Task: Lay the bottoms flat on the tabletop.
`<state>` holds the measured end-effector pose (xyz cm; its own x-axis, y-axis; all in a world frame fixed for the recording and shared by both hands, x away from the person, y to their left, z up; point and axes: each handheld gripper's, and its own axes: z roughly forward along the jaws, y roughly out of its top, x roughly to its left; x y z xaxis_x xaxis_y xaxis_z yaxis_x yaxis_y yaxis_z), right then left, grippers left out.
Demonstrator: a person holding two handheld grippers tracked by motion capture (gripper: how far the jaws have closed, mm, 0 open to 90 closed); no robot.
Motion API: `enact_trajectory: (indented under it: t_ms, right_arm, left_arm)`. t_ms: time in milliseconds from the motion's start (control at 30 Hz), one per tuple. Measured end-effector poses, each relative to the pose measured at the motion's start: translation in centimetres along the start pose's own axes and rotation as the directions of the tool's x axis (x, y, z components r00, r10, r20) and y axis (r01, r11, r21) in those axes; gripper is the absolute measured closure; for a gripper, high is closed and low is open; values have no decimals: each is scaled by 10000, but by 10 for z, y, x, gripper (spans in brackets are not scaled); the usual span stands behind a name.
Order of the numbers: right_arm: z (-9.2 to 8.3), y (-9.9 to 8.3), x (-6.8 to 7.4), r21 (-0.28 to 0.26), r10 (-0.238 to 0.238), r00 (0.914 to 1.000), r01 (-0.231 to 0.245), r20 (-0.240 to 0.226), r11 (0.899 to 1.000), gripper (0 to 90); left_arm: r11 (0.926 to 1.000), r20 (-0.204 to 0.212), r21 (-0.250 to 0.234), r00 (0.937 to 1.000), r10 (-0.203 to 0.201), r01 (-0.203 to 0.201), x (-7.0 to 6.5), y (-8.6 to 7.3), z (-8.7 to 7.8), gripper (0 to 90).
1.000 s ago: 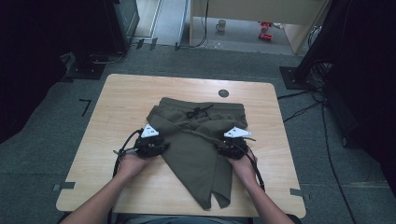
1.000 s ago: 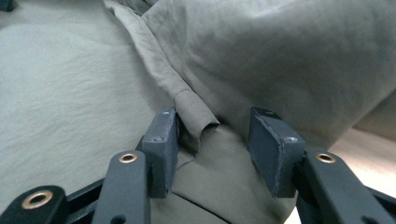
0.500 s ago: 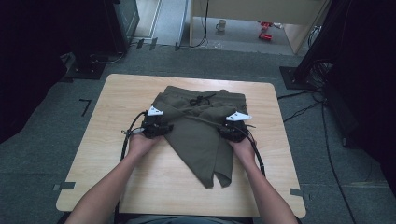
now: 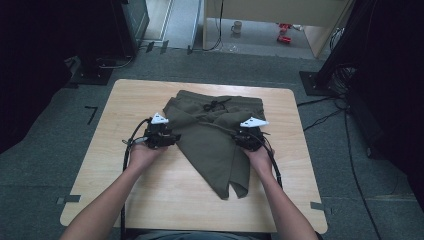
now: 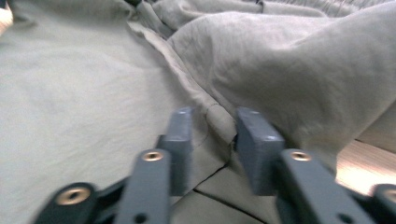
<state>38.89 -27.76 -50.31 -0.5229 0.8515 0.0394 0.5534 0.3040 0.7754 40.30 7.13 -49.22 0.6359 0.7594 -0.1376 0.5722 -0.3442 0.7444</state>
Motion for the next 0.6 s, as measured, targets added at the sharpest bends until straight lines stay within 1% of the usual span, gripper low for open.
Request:
enact_trajectory:
  t_ms: [33,67,100,167,233,267,300,333,400,467,500,533,600]
  right_arm:
    - [0,1,1,141,97,9999,-95,-134,9999,838]
    - [-2,2,4,139,164,9995,-160,-276,9998,873]
    - [-6,5,11,19,80,9982,-79,-594,10000,888]
    - [-12,8,23,-181,-120,9958,104,-905,9998,891]
    - [-18,13,40,-331,-355,9905,314,-1327,9990,892]
    - [-20,15,49,-372,-473,9864,419,-1574,9984,892]
    - [-22,17,62,-432,-714,9808,646,-1817,9970,892]
    - [-23,17,69,-490,-872,9776,792,-1917,9957,892]
    - [-24,18,90,-536,-1220,9674,1128,-2221,9922,892]
    - [-22,17,103,-554,-1347,9592,1248,-2485,9906,892]
    - [-21,16,109,-544,-1429,9560,1334,-2560,9896,892]
    - [-19,14,116,-490,-1455,9535,1374,-2640,9893,892]
    - [-14,9,128,-384,-1467,9455,1417,-2905,9892,892]
  left_arm:
    - [10000,7,1,10000,49,-49,-1,-2,-2,504]
    - [9999,52,-60,9999,144,-143,-3,-5,-7,501]
    - [9997,50,-72,9997,227,-226,-3,-6,-10,501]
    - [9989,21,-179,9991,430,-429,-6,-9,-16,497]
    - [9987,79,-255,9990,449,-447,-8,-12,-21,492]
    - [9984,96,-332,9989,456,-453,-9,-13,-25,492]
    - [9983,97,-332,9987,491,-487,-9,-14,-27,491]
    - [9981,105,-392,9988,479,-474,-10,-16,-30,491]
    - [9980,88,-444,9989,454,-450,-11,-18,-35,491]
    - [9976,140,-518,9988,474,-466,-13,-20,-39,486]
    - [9976,162,-559,9990,417,-407,-14,-21,-41,481]
    - [9975,178,-575,9989,429,-418,-15,-22,-43,478]
    - [9978,191,-551,9991,376,-365,-15,-24,-45,474]
